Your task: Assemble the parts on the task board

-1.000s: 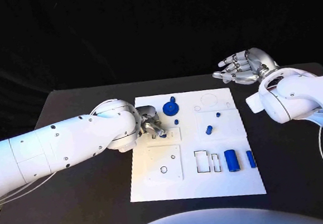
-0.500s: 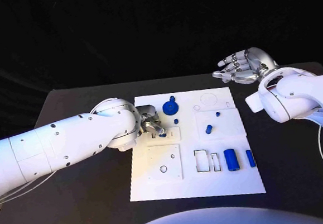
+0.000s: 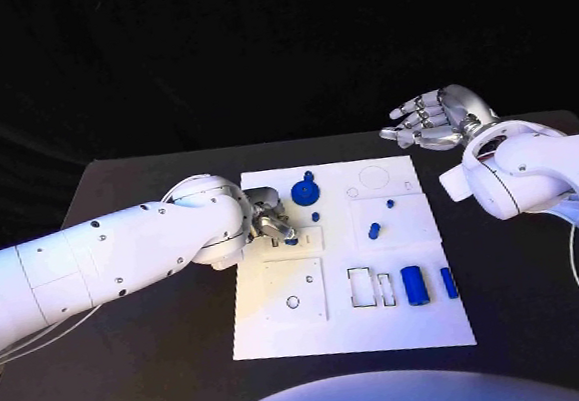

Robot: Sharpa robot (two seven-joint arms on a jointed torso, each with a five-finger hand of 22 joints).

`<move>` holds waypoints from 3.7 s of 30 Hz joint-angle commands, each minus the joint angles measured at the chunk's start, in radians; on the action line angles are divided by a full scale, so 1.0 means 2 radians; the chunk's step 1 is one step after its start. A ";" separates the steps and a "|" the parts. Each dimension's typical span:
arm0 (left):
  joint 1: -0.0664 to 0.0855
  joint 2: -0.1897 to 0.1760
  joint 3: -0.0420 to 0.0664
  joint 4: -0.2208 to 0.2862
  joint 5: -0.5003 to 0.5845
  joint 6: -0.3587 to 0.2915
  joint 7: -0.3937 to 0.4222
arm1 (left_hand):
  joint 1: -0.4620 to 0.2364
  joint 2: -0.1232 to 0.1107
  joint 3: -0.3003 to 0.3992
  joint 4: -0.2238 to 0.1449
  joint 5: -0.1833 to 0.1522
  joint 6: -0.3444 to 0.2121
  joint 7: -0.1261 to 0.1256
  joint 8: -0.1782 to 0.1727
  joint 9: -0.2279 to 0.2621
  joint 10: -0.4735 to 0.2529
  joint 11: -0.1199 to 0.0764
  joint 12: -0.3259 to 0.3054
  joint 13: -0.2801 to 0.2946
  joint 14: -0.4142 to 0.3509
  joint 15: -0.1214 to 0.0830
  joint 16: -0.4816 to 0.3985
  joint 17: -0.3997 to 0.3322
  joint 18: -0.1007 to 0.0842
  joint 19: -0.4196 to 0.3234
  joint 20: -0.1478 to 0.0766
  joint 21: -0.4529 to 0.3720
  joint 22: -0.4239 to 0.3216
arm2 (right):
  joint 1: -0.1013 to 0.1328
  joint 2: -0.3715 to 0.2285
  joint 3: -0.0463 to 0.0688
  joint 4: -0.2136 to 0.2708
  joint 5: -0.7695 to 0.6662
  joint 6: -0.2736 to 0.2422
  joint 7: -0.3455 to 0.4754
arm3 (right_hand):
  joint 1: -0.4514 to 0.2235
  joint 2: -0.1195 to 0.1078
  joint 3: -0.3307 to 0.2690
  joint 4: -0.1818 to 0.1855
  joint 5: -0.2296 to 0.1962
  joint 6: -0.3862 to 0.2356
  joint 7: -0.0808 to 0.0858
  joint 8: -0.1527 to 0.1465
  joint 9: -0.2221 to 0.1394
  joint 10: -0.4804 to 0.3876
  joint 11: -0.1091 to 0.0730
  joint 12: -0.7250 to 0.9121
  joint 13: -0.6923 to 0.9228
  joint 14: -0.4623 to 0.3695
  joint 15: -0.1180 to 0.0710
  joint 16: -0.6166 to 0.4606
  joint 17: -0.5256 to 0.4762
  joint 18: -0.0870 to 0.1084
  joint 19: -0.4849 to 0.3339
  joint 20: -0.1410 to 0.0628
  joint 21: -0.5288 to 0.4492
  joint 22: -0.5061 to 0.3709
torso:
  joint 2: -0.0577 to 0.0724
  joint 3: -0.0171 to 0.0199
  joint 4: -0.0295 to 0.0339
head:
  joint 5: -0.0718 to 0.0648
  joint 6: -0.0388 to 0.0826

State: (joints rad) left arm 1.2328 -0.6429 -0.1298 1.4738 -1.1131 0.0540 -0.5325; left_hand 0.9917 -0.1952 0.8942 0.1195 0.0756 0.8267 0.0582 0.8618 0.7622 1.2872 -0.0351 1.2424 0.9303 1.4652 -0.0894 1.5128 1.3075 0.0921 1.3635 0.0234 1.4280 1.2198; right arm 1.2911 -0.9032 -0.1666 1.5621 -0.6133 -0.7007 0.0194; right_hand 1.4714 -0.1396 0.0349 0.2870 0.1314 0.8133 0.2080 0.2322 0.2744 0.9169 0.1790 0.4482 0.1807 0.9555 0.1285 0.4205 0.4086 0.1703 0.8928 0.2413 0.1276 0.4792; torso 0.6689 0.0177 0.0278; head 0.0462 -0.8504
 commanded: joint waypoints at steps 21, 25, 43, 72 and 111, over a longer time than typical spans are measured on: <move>-0.002 0.006 -0.001 -0.004 0.006 0.016 -0.001 | -0.015 0.003 -0.039 0.023 -0.005 0.025 -0.016 -0.007 0.003 0.001 -0.003 0.002 0.001 0.036 -0.002 0.002 0.067 -0.009 0.003 -0.002 0.000 0.000 | -0.001 0.000 0.000 0.001 -0.003 0.006 0.007 | -0.002 -0.001 0.000 -0.001 -0.002 -0.001 0.018 0.004 -0.001 -0.003 -0.001 0.004 -0.002 -0.004 0.001 -0.003 -0.001 0.005 -0.002 0.001 -0.003 -0.002 | 0.000 0.0000 0.0000 | -0.002 -0.003; -0.002 0.007 -0.001 -0.004 0.006 0.016 -0.001 | -0.015 0.003 -0.042 0.025 -0.005 0.026 -0.016 -0.007 0.003 0.001 -0.003 0.002 0.001 0.036 -0.002 0.002 0.067 -0.009 0.003 -0.002 0.000 0.001 | -0.001 0.000 0.000 0.001 -0.003 0.006 0.007 | -0.002 -0.001 0.000 -0.001 -0.002 -0.001 0.018 0.004 -0.001 -0.003 -0.001 0.004 -0.003 -0.004 0.001 -0.003 -0.002 0.005 -0.003 0.001 -0.003 -0.002 | 0.000 -0.0003 -0.0001 | -0.002 -0.003; -0.002 0.005 -0.001 -0.006 0.006 0.016 0.000 | -0.028 -0.004 -0.123 0.076 -0.005 0.033 -0.015 -0.016 0.008 0.000 -0.001 0.004 0.001 0.036 -0.001 0.002 0.067 -0.009 0.004 -0.001 0.000 0.002 | -0.001 -0.001 0.000 0.000 -0.002 0.006 0.008 | -0.007 -0.003 -0.003 0.000 -0.002 -0.002 0.018 0.005 -0.001 -0.004 0.000 0.006 -0.006 -0.007 0.002 -0.006 -0.004 0.005 -0.004 0.002 -0.006 -0.006 | 0.000 -0.0003 -0.0001 | -0.003 -0.002; 0.002 -0.022 0.046 0.018 0.058 -0.005 0.003 | -0.025 0.005 -0.204 0.086 -0.002 0.001 -0.002 -0.052 0.002 -0.032 0.010 -0.016 -0.038 0.032 0.007 -0.004 0.056 -0.004 -0.013 0.004 -0.014 -0.023 | -0.004 -0.002 0.000 -0.004 0.001 0.004 0.013 | -0.019 -0.005 -0.010 0.001 -0.001 -0.007 0.021 0.005 -0.004 -0.009 0.003 0.010 -0.016 -0.014 0.005 -0.012 -0.011 0.005 -0.007 0.005 -0.013 -0.014 | -0.001 -0.0006 0.0004 | -0.005 0.009; 0.028 0.043 0.045 -0.161 0.021 0.112 0.006 | 0.024 0.008 -0.243 0.086 -0.004 -0.020 0.024 -0.112 -0.044 -0.090 0.034 -0.058 -0.117 0.020 0.030 -0.015 0.033 0.003 -0.038 0.025 -0.034 -0.057 | -0.006 -0.002 0.000 -0.005 0.001 0.005 0.015 | -0.019 -0.004 -0.010 0.001 -0.001 -0.008 0.021 0.005 -0.004 -0.010 0.003 0.011 -0.018 -0.015 0.006 -0.013 -0.012 0.005 -0.007 0.006 -0.015 -0.016 | 0.001 -0.0022 -0.0006 | -0.001 0.012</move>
State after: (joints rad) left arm 1.2886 -0.5606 -0.0401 1.1551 -1.0598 0.2278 -0.5251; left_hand 1.0440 -0.1729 0.4153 0.2924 0.0696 0.7827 0.1051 0.6441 0.6762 1.1132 0.0340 1.1318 0.6953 1.4631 -0.0370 1.4896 1.3075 0.0921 1.2933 0.0714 1.3661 1.1048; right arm 1.2803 -0.9080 -0.1663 1.5514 -0.6064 -0.7006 0.0387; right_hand 1.4422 -0.1474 0.0225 0.2884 0.1314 0.8037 0.2036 0.2359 0.2679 0.9022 0.1859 0.4637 0.1454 0.9304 0.1392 0.3978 0.3857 0.1703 0.8820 0.2521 0.1025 0.4480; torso 0.6722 0.0133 0.0274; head 0.0425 -0.8261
